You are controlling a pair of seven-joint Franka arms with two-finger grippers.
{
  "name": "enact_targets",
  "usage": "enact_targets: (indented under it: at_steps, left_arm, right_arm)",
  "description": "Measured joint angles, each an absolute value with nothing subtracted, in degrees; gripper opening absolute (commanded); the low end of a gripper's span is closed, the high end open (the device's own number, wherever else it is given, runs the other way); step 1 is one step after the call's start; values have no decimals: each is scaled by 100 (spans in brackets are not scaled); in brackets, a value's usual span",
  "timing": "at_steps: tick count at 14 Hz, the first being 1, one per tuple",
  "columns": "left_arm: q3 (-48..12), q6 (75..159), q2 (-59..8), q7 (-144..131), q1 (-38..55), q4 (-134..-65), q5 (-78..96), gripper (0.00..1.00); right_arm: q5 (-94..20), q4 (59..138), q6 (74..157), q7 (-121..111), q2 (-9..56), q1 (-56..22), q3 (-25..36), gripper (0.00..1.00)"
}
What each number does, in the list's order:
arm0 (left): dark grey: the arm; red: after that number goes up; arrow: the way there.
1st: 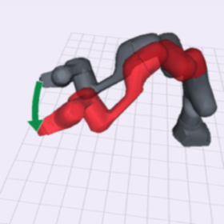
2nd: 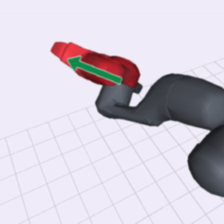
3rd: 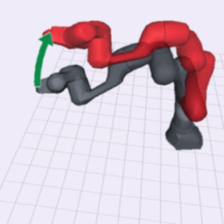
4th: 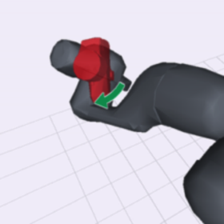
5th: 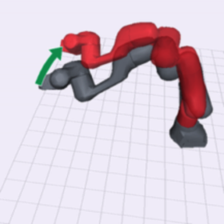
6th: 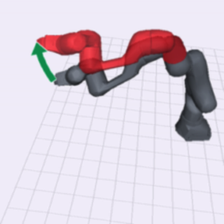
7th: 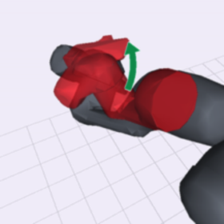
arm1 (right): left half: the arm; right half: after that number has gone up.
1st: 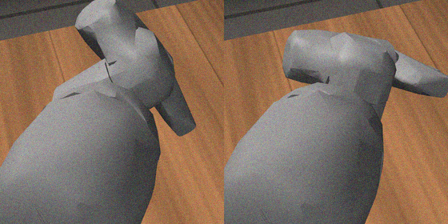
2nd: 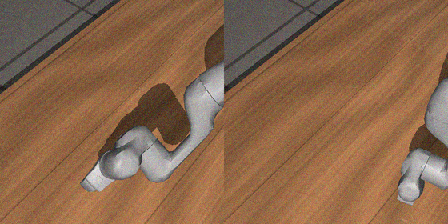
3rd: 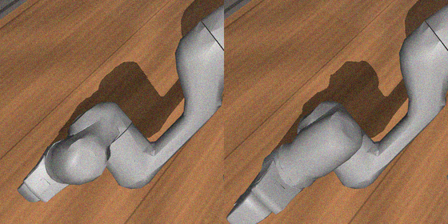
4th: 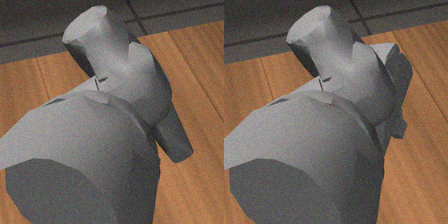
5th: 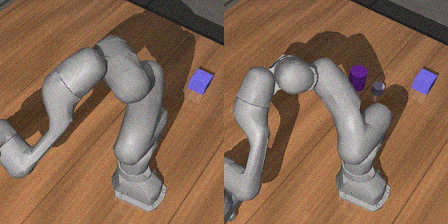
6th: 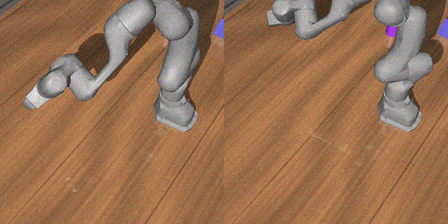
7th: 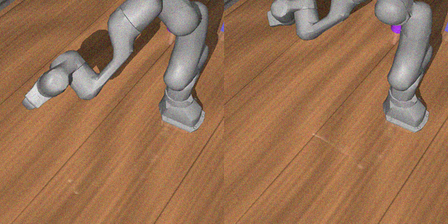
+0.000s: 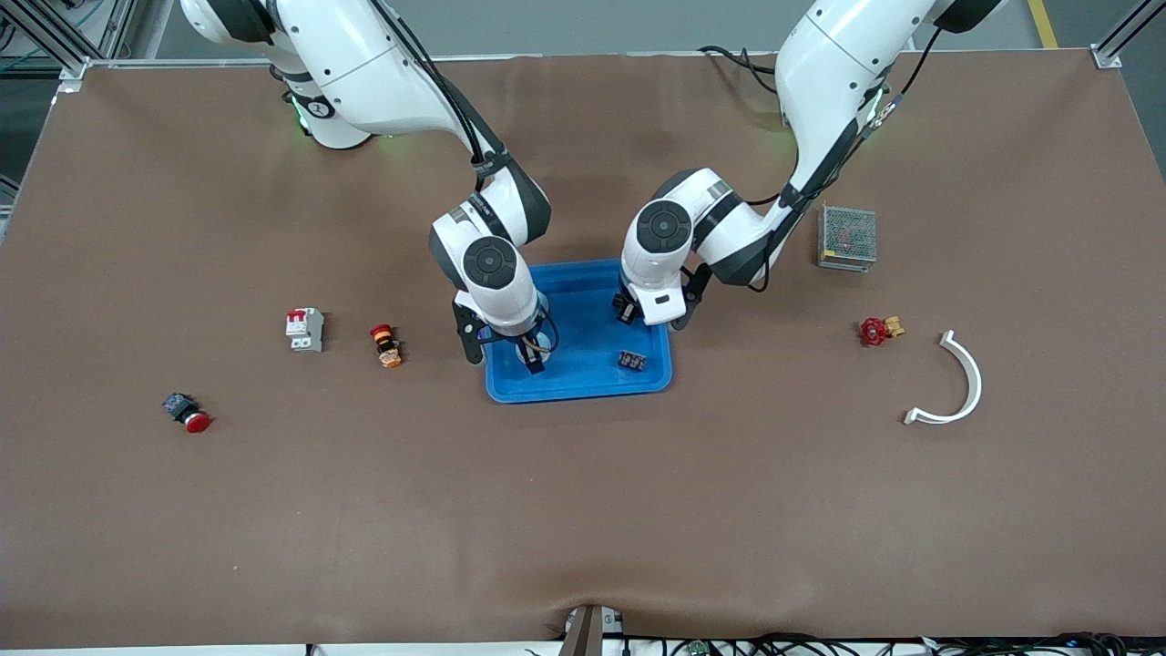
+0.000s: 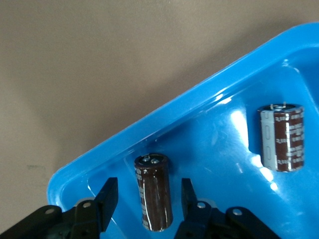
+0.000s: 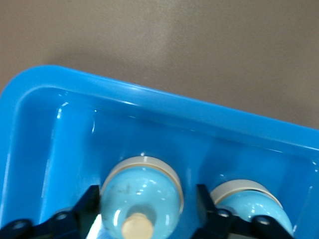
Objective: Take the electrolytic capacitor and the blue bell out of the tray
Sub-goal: 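Carry the bell toward the red button while the left gripper carries the capacitor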
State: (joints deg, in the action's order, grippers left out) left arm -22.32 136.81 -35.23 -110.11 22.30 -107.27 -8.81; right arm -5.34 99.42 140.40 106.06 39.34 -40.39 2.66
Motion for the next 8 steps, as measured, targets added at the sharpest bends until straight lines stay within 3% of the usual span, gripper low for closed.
enact_targets:
  at_steps: [5,7,8]
  left_arm:
    - [-2233,13681,-3688,-11024,2289,-10599,-881,37]
    - [-2232,13681,-3752,-11026,2299,-10530,-881,20]
    - [-2231,13681,-3789,-11026,2299,-10487,-881,3]
  right_arm:
    - [-537,9684,13836,10606,3934,-4025,287,0]
    - [-536,9214,12997,10378,3930,-3987,304,0]
    - [-532,8930,12526,10036,3922,-3950,314,0]
